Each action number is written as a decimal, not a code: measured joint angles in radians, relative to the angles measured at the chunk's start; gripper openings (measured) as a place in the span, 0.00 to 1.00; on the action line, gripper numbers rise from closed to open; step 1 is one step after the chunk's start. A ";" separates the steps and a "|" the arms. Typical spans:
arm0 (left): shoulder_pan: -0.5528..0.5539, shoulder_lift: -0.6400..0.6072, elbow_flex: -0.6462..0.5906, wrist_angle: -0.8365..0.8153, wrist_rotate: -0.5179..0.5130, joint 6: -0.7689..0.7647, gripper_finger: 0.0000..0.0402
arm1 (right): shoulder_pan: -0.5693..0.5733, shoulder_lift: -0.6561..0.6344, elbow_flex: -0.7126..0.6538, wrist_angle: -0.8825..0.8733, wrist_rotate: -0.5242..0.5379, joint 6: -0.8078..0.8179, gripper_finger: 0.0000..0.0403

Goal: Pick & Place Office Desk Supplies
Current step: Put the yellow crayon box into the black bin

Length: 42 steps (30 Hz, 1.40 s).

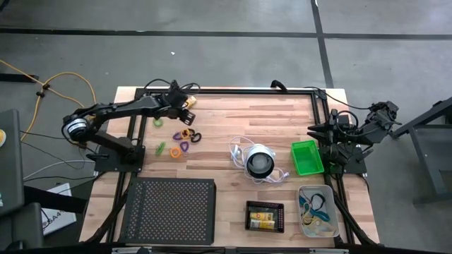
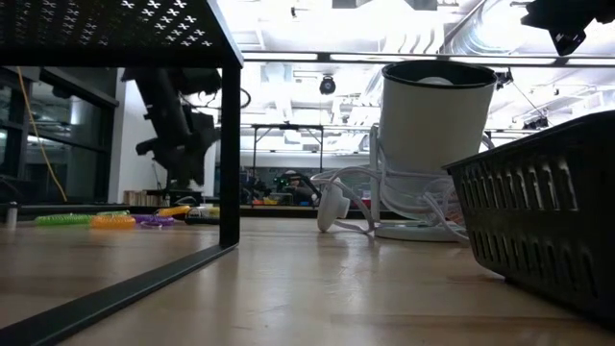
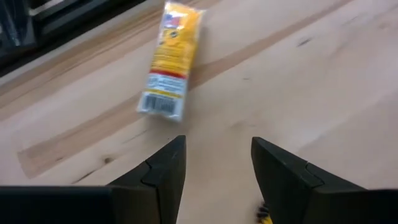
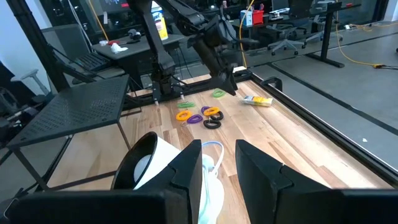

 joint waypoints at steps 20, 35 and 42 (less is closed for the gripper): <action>0.000 -0.121 0.000 -0.035 0.012 0.028 0.43 | 0.000 0.000 0.000 0.000 0.000 0.000 0.21; 0.000 -0.121 0.000 -0.027 0.012 0.028 0.43 | 0.000 0.000 0.000 0.000 0.000 0.000 0.21; 0.000 -0.121 0.000 -0.028 0.012 0.028 0.43 | 0.000 0.000 0.000 0.000 0.000 0.000 0.21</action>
